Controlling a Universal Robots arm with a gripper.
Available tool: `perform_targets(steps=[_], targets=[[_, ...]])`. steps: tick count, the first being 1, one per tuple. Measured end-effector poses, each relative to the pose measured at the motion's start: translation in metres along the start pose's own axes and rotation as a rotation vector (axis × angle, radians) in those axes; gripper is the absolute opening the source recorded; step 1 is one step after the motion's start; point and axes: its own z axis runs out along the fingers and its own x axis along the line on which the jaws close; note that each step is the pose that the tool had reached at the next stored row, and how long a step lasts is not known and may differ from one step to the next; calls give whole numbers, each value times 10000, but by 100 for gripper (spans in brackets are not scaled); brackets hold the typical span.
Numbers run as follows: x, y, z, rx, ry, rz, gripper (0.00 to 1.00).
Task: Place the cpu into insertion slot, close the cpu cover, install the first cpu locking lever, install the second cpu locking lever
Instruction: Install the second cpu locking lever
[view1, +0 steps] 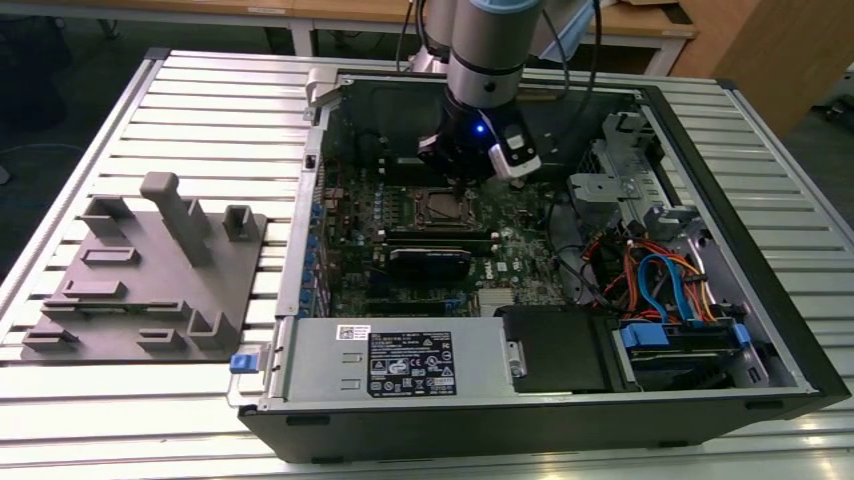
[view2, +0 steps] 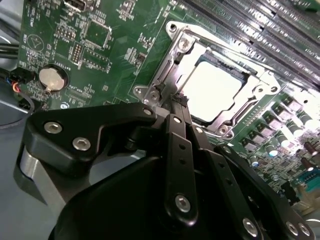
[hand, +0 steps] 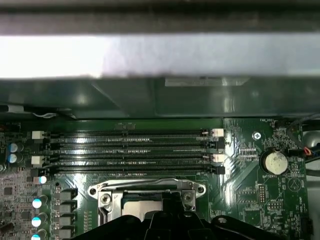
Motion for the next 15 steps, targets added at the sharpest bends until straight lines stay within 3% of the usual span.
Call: perform_targets(steps=[15], targets=[[-2,-52,-5,7,0,0,10]])
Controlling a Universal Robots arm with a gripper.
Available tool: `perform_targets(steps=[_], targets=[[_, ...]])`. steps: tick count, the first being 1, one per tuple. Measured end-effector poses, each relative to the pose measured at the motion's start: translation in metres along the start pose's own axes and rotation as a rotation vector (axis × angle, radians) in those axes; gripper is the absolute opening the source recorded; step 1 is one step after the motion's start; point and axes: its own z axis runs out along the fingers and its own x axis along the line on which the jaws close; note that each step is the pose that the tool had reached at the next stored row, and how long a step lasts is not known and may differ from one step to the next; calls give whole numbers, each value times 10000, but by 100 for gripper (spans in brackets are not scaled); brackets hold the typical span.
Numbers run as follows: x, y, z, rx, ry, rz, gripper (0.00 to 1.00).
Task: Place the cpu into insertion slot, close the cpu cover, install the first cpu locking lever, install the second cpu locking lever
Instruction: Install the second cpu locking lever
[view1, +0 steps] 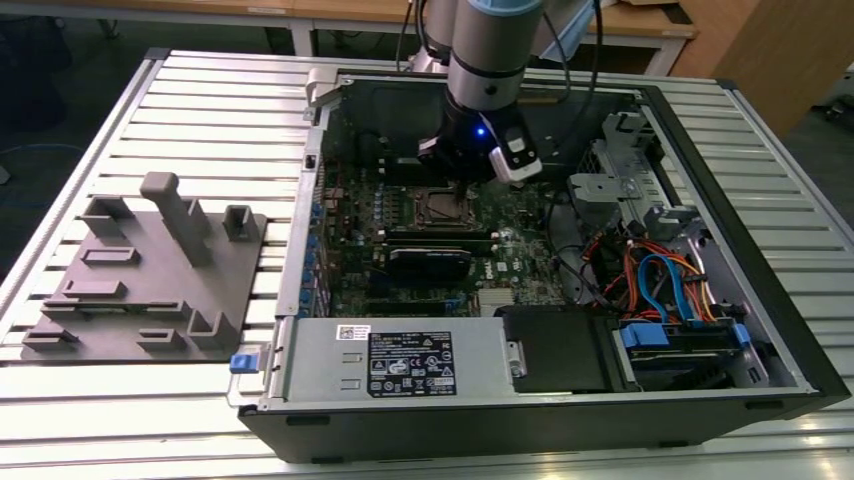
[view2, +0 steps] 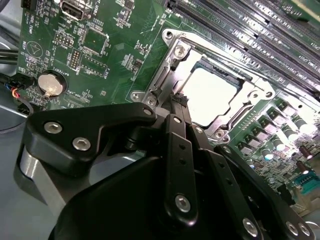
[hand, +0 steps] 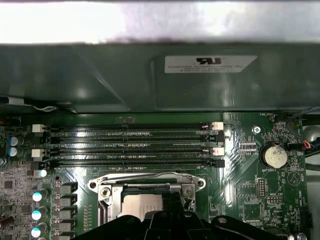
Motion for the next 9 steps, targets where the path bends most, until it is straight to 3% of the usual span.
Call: perform_targets(steps=[9], targets=[[-1,-33,-3,16,-1,0,10]])
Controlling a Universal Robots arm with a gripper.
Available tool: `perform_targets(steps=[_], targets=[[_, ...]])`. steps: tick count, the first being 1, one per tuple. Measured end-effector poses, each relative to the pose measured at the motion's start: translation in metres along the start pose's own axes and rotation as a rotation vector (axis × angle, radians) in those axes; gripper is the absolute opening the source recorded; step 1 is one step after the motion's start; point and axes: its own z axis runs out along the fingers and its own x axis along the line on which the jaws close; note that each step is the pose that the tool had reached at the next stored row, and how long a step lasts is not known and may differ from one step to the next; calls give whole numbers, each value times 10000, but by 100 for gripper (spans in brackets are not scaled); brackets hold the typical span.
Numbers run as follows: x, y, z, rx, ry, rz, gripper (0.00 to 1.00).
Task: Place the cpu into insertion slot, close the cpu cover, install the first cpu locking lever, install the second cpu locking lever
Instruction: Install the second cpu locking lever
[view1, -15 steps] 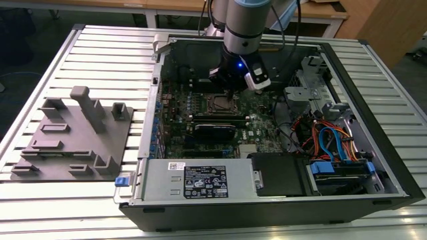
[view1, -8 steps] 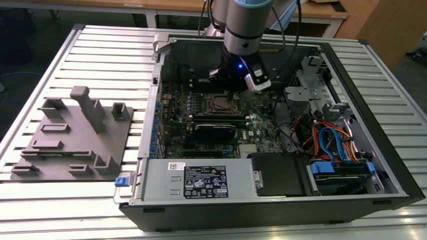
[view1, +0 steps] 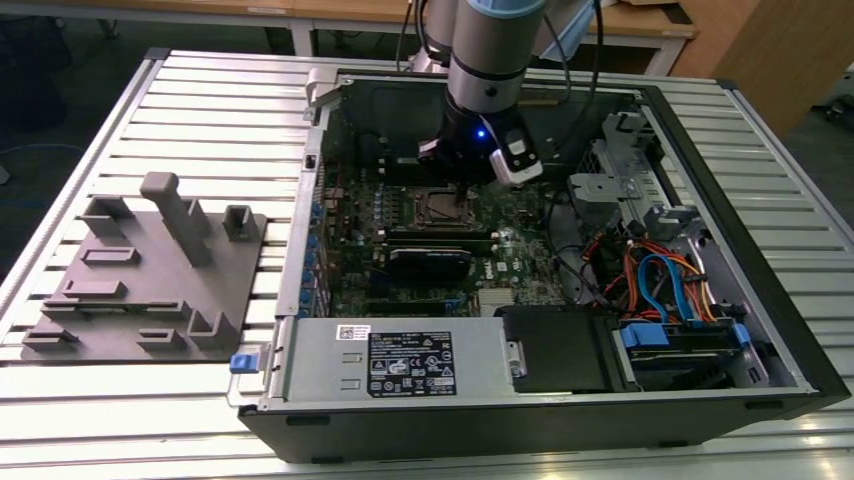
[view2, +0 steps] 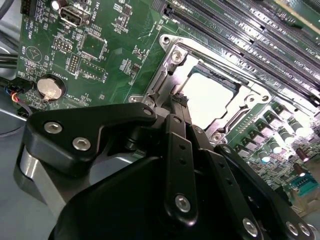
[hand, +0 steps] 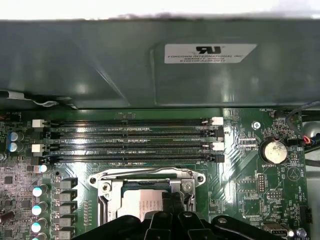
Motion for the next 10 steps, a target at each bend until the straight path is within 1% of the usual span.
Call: perform_targets(steps=[3,5,10], targets=[[0,-1,-4,1,1,0,10],[0,0,-21,2,1,0,10],[-1,10,-116,0,0,0,10]])
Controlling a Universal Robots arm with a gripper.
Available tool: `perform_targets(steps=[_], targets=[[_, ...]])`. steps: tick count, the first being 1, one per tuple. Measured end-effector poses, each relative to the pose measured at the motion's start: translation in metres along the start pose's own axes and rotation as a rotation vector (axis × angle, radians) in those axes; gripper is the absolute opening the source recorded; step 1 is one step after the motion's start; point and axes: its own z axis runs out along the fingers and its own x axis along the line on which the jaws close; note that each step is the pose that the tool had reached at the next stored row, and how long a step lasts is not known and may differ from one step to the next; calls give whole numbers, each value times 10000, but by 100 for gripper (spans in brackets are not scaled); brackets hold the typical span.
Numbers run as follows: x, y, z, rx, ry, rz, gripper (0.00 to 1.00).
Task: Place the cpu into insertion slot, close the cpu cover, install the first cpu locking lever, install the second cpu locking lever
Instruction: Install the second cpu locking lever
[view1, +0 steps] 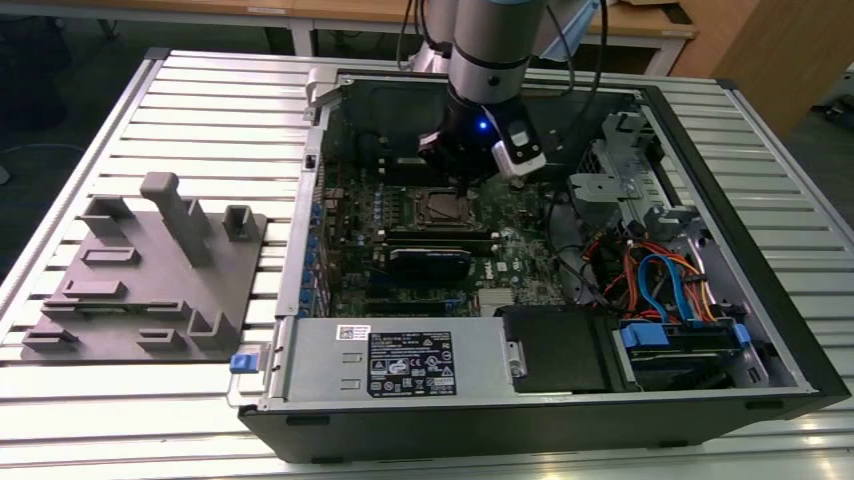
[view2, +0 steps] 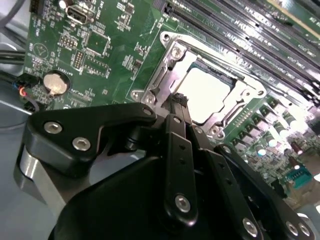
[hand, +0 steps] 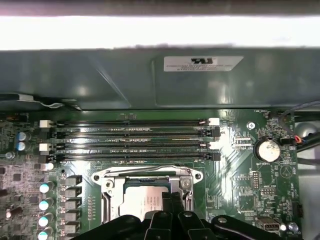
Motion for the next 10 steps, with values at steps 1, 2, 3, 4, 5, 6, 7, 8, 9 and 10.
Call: perform_targets(steps=[1,2,3,4,5,6,7,8,9,10], targets=[[0,1,-8,1,1,-1,10],[0,1,-8,-2,0,0,10],[0,1,-8,-2,0,-1,10],[0,-1,-8,-1,0,0,10],[0,-3,-9,0,1,-1,10],[-1,-10,-10,1,2,-2,10],[-1,-22,-11,0,1,-2,10],[-2,-43,-12,-1,0,-1,10],[-2,-64,-15,0,1,-1,10],[-3,-82,-16,1,1,0,10]])
